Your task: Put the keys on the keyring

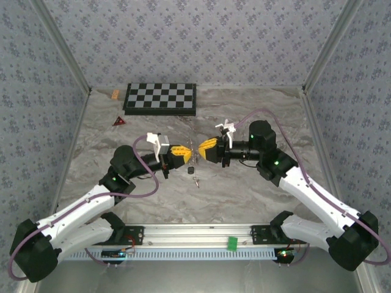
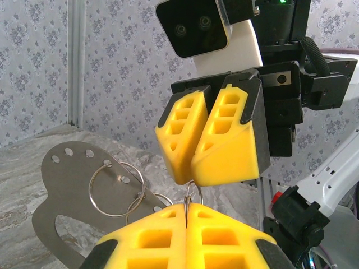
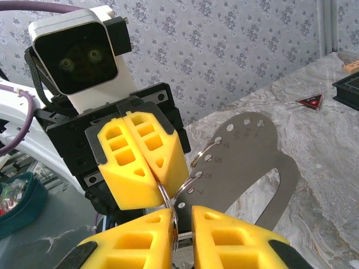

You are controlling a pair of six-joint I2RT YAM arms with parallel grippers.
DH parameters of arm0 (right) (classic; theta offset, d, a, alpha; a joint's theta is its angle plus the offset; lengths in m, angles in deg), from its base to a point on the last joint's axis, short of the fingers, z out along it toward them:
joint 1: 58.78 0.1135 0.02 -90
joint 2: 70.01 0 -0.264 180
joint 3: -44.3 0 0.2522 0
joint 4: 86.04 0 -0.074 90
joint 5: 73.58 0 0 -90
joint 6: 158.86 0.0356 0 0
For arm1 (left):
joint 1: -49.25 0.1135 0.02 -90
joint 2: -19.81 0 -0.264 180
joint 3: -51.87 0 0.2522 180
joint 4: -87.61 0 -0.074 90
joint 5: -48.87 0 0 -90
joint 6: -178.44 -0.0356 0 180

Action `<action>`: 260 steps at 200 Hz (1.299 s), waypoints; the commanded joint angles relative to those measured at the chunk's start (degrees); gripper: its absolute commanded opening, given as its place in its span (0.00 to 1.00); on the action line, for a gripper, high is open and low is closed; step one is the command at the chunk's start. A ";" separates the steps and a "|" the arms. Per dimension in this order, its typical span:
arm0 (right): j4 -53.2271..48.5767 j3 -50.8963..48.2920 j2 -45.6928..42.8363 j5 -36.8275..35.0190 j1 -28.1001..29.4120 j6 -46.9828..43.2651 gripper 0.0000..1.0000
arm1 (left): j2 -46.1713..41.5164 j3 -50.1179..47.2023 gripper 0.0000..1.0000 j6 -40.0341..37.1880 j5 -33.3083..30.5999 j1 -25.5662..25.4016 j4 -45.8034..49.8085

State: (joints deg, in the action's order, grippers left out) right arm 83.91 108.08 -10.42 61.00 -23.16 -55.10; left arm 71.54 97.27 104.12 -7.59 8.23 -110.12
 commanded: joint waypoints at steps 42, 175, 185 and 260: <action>-1.15 2.78 0.61 2.88 0.58 -1.22 0.08 | -1.65 1.24 0.00 -1.00 -0.47 -0.56 -1.48; -5.82 3.25 1.81 3.67 1.39 -4.00 0.00 | -2.70 0.95 0.00 -1.00 -1.72 -0.66 -1.64; -5.79 3.16 1.91 3.67 1.44 -4.00 0.00 | -2.85 0.88 0.00 -0.92 -1.70 -0.72 -1.65; -4.57 3.43 3.20 3.69 2.95 -3.63 0.00 | -2.48 0.88 0.00 -0.92 -1.37 -1.15 -1.87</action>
State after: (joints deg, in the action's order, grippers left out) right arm 79.10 109.85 -7.75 63.77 -21.04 -57.97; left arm 70.05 97.27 103.97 -8.67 7.47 -109.68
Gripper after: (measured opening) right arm 0.038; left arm 0.058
